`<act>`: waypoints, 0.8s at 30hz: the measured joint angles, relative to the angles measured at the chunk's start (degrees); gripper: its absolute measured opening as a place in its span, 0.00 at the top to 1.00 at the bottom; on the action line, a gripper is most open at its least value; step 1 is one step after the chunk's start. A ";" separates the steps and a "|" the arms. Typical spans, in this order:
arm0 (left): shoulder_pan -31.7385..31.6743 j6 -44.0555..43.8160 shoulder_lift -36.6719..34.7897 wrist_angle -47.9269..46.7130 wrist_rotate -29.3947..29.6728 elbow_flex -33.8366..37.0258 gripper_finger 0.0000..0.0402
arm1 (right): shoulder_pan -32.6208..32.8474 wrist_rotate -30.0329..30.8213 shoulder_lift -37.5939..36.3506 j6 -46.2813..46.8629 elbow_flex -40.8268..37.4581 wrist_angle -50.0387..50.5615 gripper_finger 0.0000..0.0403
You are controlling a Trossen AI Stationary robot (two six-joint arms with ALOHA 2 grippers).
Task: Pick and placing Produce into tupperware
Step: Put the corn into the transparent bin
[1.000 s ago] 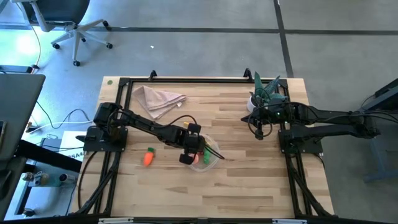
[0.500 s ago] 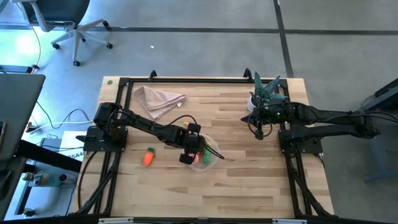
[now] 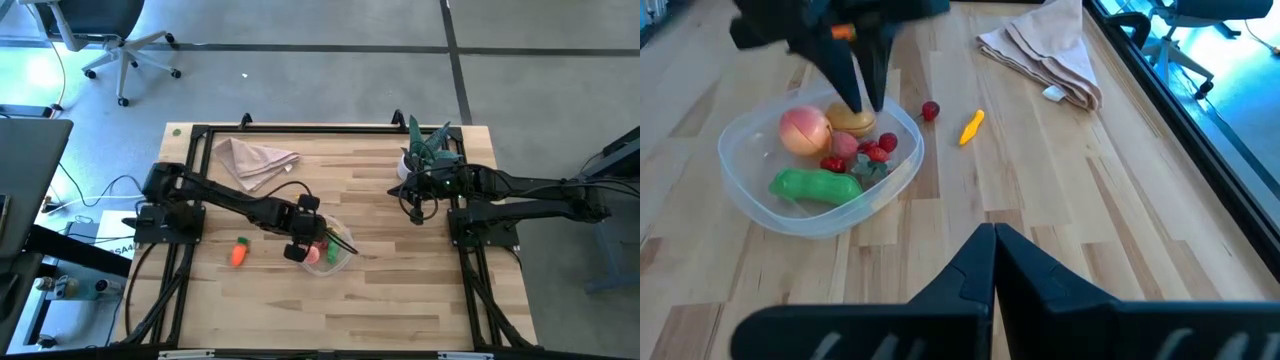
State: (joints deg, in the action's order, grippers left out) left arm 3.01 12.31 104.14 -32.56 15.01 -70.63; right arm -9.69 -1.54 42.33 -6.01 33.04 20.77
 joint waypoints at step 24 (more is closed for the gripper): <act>-20.87 9.47 -7.07 -11.34 -12.63 0.10 0.83 | -0.02 0.01 -0.02 0.01 0.00 -0.01 1.00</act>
State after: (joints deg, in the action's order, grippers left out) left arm -17.86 21.78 97.07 -43.90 2.38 -70.53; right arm -9.71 -1.53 42.31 -6.00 33.04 20.75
